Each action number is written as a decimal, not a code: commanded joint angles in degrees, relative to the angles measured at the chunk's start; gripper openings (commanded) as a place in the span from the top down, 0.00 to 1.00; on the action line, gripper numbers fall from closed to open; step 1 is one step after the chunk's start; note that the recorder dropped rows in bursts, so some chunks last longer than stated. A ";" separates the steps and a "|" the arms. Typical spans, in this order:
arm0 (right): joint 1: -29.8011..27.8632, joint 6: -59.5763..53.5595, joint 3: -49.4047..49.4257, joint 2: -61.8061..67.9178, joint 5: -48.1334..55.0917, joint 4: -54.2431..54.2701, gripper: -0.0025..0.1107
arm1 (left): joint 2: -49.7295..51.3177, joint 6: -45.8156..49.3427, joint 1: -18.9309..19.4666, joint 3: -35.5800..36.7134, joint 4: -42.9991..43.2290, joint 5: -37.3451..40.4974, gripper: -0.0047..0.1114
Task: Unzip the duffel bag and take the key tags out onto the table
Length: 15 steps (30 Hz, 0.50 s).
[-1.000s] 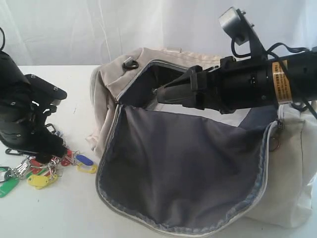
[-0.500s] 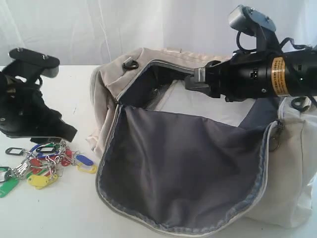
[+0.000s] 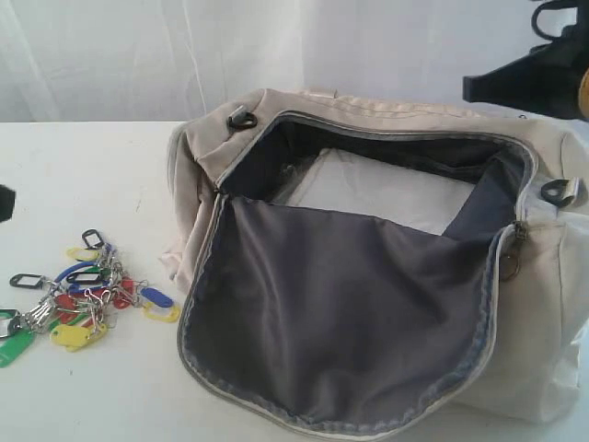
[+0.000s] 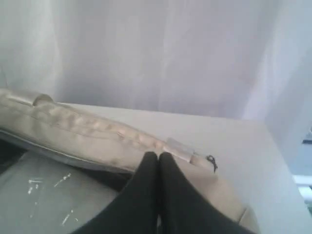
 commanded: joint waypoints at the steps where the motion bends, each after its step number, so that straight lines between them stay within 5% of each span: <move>1: -0.11 -5.43 2.43 -9.01 -7.79 0.08 0.98 | -9.28 -3.80 -0.29 9.98 -0.24 -8.06 0.96; 11: -0.11 -3.26 17.67 -29.51 -7.23 0.08 0.98 | -16.47 -6.04 -0.29 25.43 -0.65 -24.38 0.96; 15: -0.11 -2.99 17.77 -30.56 -7.22 0.08 0.98 | -16.47 -6.37 -0.29 26.37 -0.65 -23.69 0.96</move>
